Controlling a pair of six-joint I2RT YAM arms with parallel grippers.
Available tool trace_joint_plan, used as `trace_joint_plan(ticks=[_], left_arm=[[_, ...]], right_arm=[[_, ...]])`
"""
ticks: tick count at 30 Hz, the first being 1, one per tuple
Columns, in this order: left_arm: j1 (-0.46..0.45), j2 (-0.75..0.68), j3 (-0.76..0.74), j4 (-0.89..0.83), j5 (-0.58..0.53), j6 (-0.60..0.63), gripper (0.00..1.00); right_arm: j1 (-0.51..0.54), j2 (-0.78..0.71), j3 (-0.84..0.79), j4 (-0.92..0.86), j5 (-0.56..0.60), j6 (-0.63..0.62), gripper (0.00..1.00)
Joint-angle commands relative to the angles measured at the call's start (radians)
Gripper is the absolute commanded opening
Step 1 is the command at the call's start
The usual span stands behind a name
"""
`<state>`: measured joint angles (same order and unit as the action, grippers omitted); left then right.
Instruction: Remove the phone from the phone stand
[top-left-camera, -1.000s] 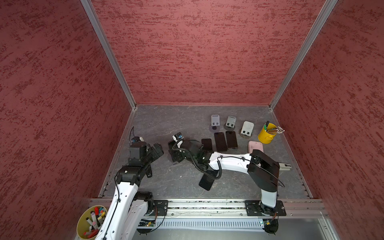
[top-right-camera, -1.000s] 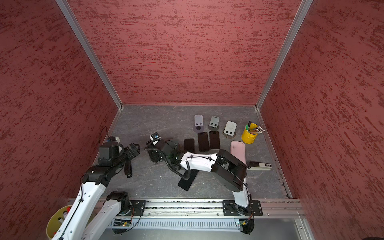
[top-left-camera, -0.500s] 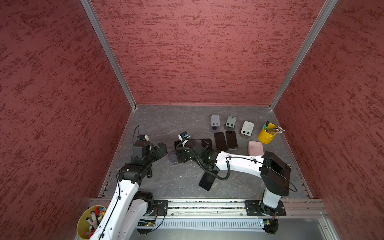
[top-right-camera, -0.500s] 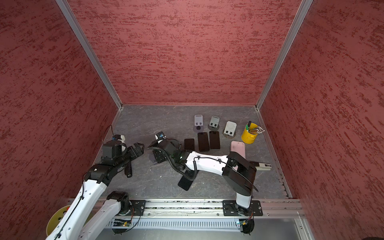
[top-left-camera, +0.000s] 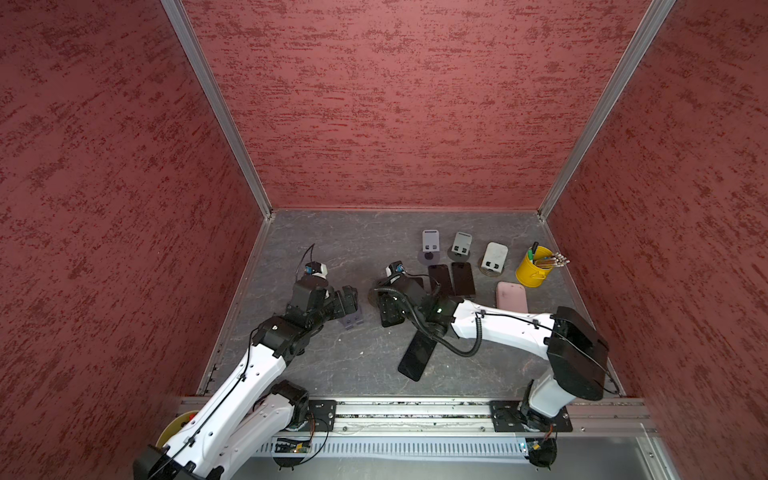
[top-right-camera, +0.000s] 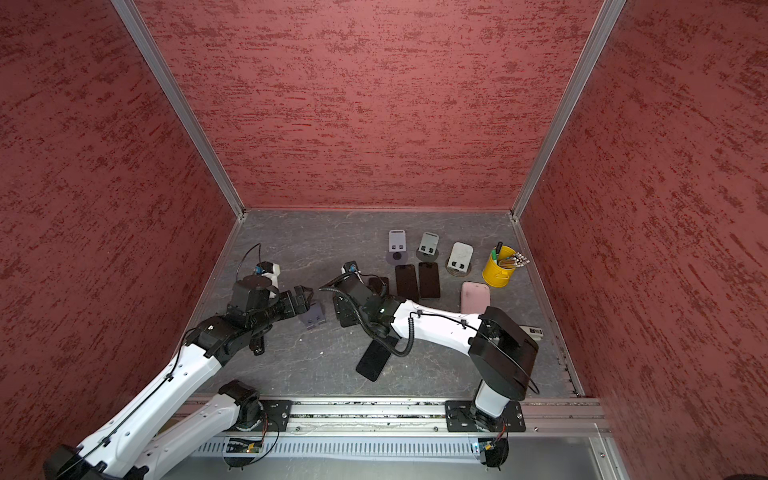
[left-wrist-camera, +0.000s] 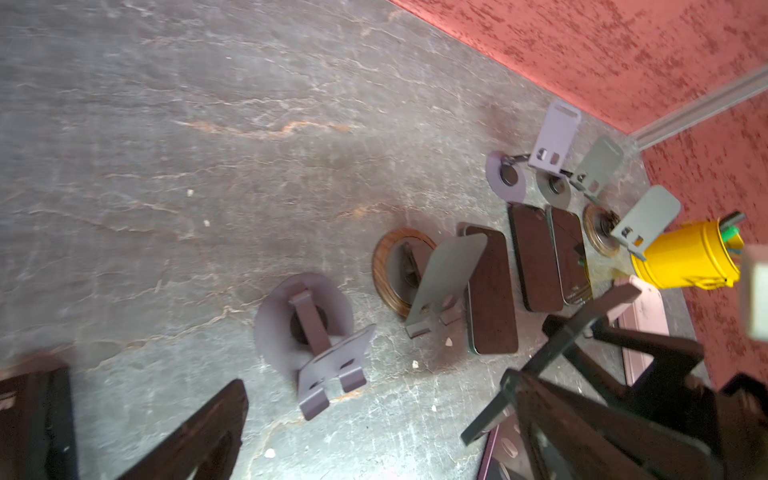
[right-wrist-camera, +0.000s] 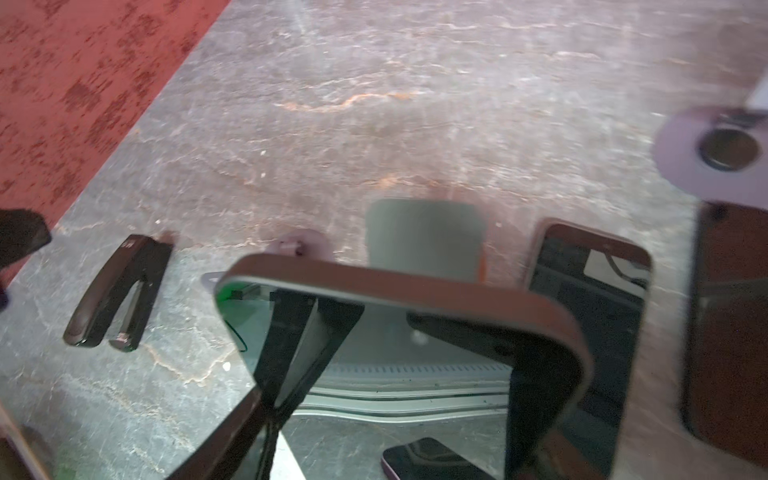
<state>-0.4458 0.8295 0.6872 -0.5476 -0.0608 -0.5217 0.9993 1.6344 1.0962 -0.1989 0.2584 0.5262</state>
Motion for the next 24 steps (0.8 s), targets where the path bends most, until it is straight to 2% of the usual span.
trace_joint_plan(ticks=[1,9,24], left_arm=[[-0.049,0.034,0.032,0.063,-0.030,0.017,1.00],[-0.154,0.165,0.087,0.122,-0.043,0.057,1.00],[-0.224,0.321,0.147,0.203,-0.024,0.092,1.00]], right_arm=[[-0.026,-0.070,-0.030,-0.033,0.044,0.068,0.54],[-0.099,-0.174,-0.115,-0.170,0.054,0.170,0.54],[-0.245,-0.376,-0.346,-0.306,0.012,0.313,0.56]])
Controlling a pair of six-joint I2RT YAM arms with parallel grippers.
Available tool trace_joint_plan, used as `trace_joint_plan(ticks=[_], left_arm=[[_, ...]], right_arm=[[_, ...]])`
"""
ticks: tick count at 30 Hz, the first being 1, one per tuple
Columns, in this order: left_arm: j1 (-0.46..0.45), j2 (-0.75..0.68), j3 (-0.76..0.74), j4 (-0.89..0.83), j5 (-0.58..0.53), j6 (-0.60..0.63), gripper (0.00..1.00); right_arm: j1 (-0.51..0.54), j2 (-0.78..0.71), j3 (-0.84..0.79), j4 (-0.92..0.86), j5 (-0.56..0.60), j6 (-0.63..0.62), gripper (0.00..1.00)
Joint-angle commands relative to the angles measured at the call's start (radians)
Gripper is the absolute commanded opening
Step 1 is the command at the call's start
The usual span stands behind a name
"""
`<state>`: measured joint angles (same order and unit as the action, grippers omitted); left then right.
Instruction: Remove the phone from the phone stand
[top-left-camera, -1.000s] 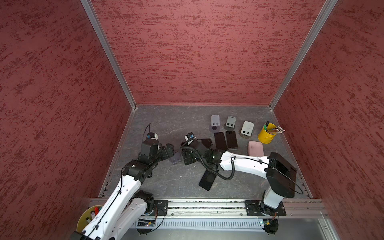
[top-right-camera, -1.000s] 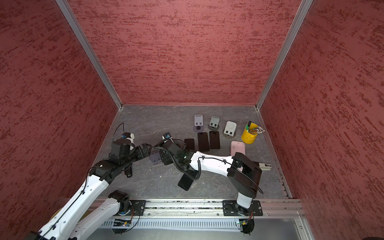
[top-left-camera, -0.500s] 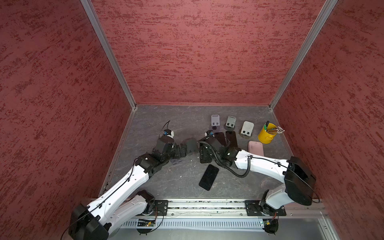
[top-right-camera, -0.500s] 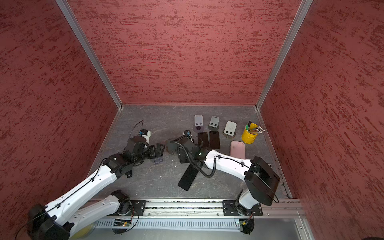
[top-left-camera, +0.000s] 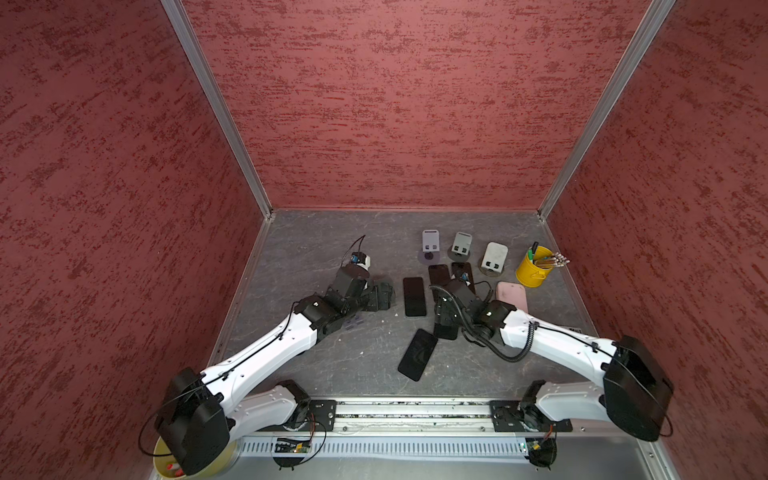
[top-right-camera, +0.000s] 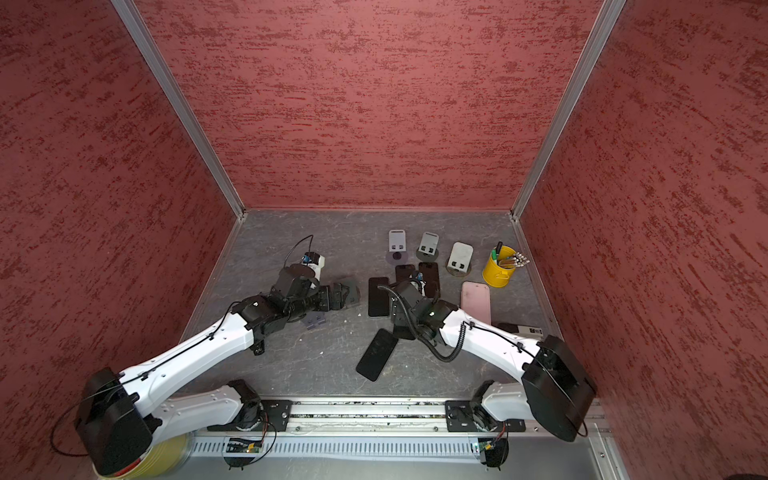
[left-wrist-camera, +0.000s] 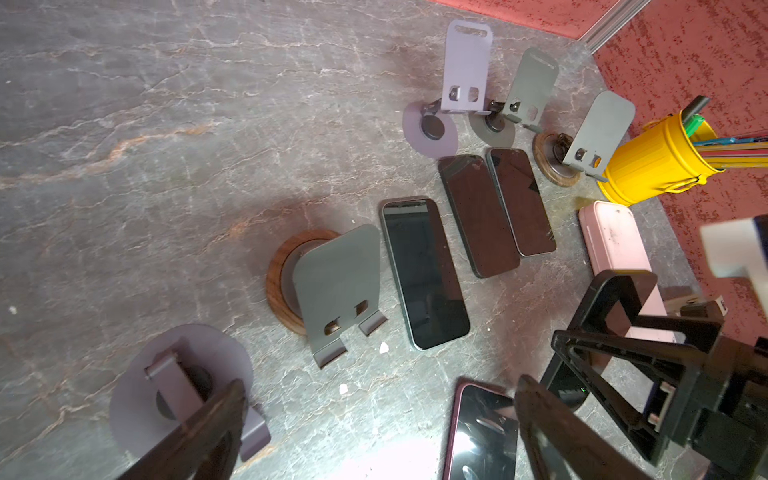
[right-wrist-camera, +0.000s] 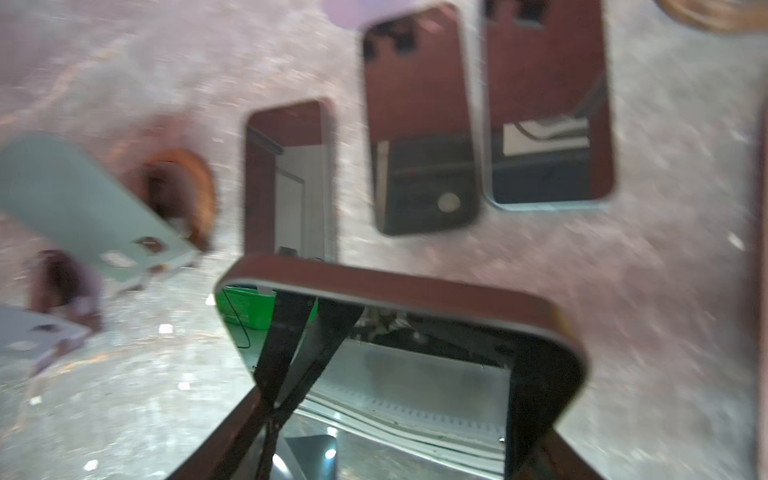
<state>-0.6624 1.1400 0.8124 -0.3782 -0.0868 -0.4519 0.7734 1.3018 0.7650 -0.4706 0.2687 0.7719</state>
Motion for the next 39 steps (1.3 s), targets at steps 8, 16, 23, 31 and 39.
trace_joint_plan(ticks=[8,16,23,31,39], left_arm=[[-0.014,0.018,0.016,0.058,0.005,0.022,1.00],[-0.017,0.022,0.014,0.066,-0.001,0.030,1.00],[-0.017,0.056,0.025,0.069,-0.005,0.044,0.99],[-0.014,0.110,0.060,0.072,0.001,0.080,1.00],[0.000,0.148,0.076,0.086,0.034,0.099,1.00]], right_arm=[[-0.057,-0.083,-0.096,-0.033,-0.052,0.125,0.56],[-0.062,-0.036,-0.107,-0.034,-0.091,0.156,0.57],[-0.062,0.015,-0.115,-0.027,-0.110,0.179,0.60],[-0.062,0.073,-0.113,-0.018,-0.085,0.208,0.61],[-0.062,0.103,-0.141,0.005,-0.075,0.247,0.61]])
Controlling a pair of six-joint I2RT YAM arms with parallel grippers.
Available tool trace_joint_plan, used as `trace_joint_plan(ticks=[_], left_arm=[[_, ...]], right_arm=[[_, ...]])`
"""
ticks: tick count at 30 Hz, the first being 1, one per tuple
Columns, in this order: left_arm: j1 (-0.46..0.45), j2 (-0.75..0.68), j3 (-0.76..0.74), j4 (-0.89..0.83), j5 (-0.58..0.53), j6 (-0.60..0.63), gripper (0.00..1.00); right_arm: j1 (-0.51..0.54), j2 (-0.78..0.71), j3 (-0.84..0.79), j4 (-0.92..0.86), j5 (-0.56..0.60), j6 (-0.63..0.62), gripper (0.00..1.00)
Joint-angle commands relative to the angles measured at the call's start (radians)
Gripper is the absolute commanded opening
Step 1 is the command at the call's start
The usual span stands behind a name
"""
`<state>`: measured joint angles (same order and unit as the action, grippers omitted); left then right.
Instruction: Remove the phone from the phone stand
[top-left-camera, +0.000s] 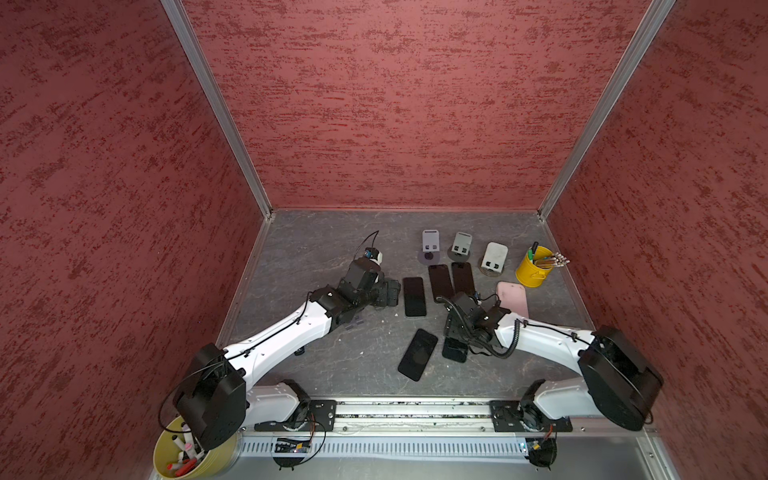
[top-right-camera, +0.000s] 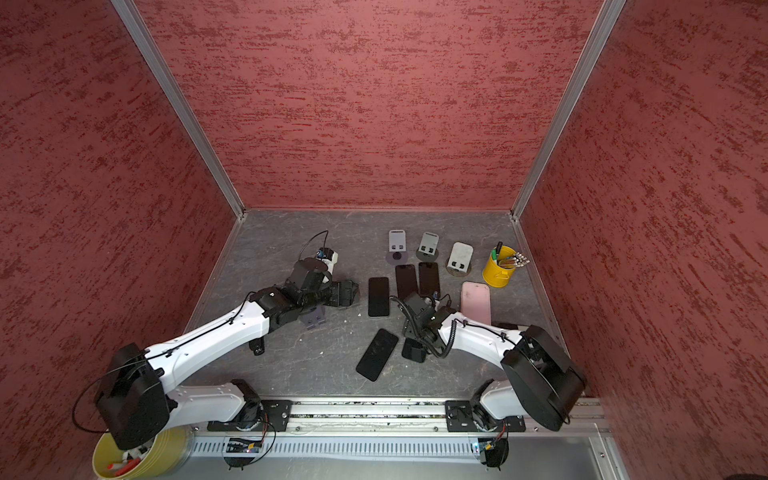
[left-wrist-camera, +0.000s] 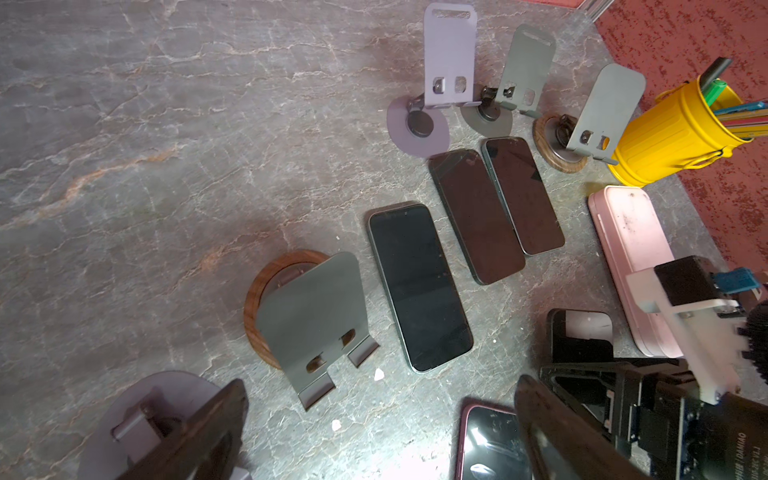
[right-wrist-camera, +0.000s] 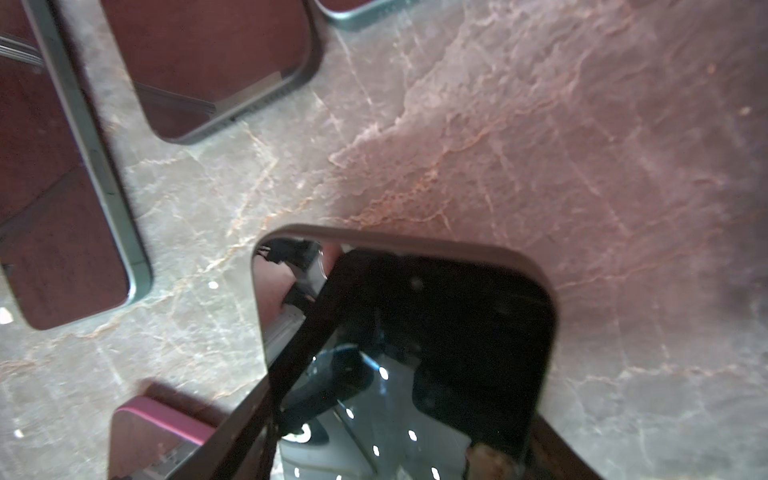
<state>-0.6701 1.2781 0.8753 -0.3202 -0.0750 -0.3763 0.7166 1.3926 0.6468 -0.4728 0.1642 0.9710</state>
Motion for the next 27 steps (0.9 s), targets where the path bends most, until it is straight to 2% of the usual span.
trace_joint_plan(ticks=[1,11,27], left_arm=[[0.011,0.012,0.012,0.033,0.026,0.022,1.00],[0.031,0.026,0.010,0.038,0.037,0.025,1.00],[0.082,-0.048,-0.055,0.051,0.016,0.002,1.00]], right_arm=[[-0.005,0.014,-0.027,0.007,0.033,0.051,0.61],[-0.004,0.041,0.005,-0.059,0.090,0.056,0.63],[-0.002,0.129,0.050,-0.048,0.072,0.027,0.70]])
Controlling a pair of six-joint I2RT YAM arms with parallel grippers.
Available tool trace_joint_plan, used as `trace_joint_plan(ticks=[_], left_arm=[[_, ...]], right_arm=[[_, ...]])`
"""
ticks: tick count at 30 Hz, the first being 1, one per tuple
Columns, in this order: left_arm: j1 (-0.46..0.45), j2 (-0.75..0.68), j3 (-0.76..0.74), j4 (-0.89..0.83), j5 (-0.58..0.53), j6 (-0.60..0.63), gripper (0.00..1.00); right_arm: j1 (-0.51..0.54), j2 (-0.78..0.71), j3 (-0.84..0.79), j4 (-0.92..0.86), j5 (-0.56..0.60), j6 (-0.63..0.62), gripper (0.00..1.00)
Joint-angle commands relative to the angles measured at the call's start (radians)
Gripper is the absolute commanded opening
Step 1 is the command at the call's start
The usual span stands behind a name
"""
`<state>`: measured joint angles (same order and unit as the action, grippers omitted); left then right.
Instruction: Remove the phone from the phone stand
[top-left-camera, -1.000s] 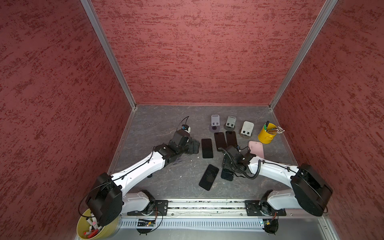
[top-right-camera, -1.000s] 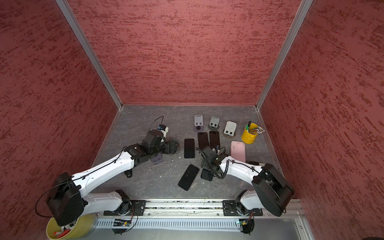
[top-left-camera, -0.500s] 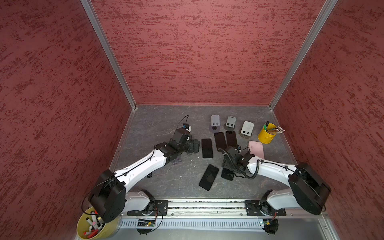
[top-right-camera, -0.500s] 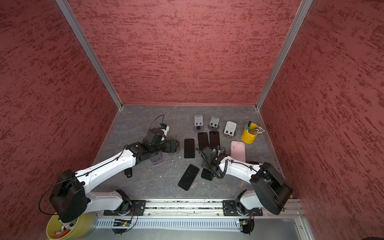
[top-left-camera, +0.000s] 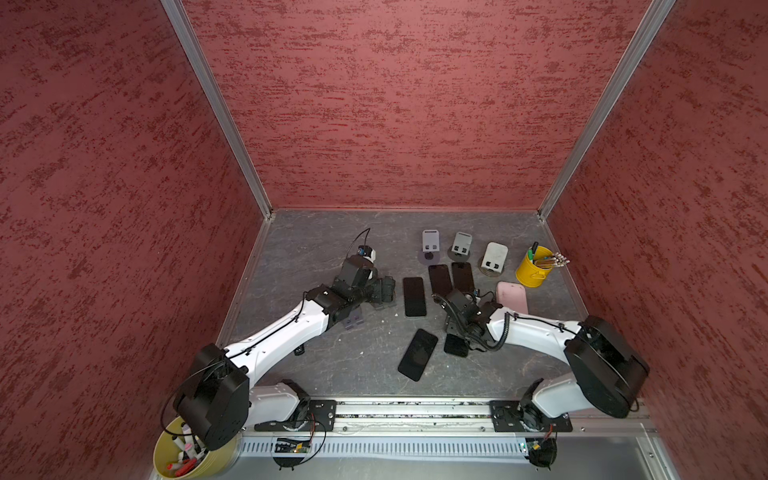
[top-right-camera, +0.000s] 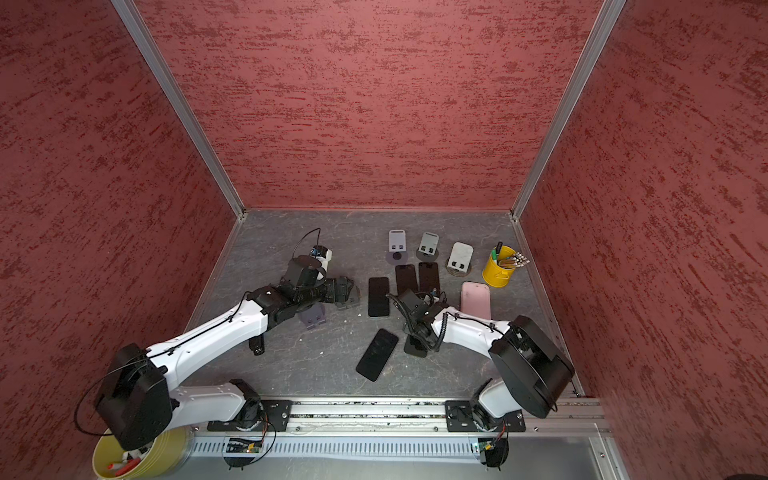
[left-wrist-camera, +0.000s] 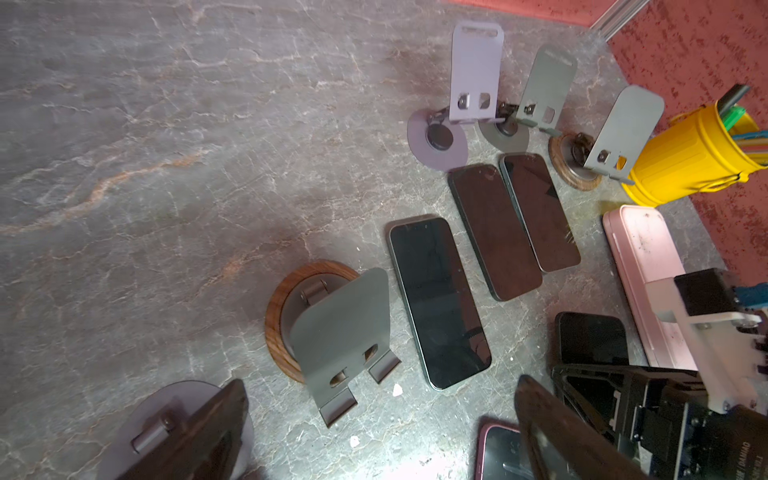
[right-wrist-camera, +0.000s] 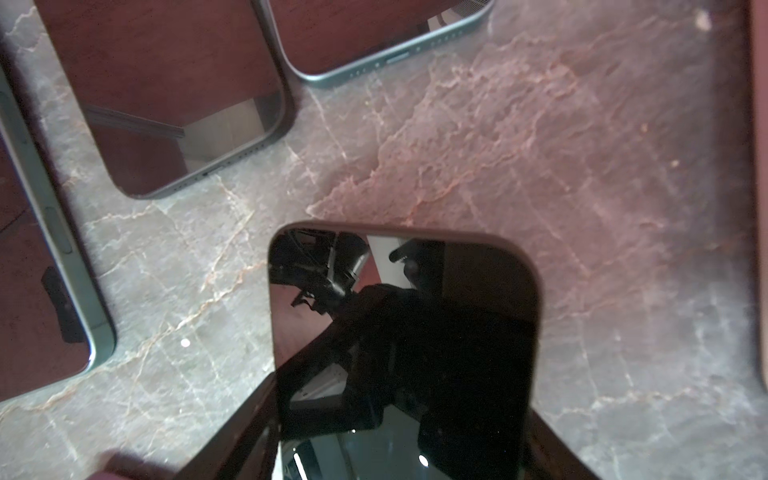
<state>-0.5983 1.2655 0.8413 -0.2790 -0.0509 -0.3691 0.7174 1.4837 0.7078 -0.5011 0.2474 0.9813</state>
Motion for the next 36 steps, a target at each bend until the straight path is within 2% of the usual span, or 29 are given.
trace_joint_plan(ticks=[1,20,24,26,33,36], left_arm=[[0.013,-0.043,-0.026,0.010,-0.010,-0.007,1.00],[0.061,-0.123,-0.049,-0.039,-0.032,-0.002,1.00],[0.077,-0.145,-0.047,-0.060,-0.045,0.000,1.00],[0.087,-0.160,-0.044,-0.073,-0.057,0.003,1.00],[0.151,-0.204,-0.040,-0.123,-0.108,-0.004,1.00],[0.191,-0.214,-0.036,-0.140,-0.119,0.007,1.00]], right_arm=[[-0.003,0.038,-0.009,-0.019,-0.011,0.017,0.70],[-0.003,0.010,0.001,-0.023,0.015,0.007,0.86],[-0.003,-0.022,0.037,-0.038,0.022,-0.039,0.91],[-0.003,-0.056,0.070,-0.052,0.041,-0.071,0.99],[-0.005,-0.145,0.201,-0.066,0.173,-0.232,0.99],[-0.009,-0.159,0.234,-0.033,0.248,-0.339,0.99]])
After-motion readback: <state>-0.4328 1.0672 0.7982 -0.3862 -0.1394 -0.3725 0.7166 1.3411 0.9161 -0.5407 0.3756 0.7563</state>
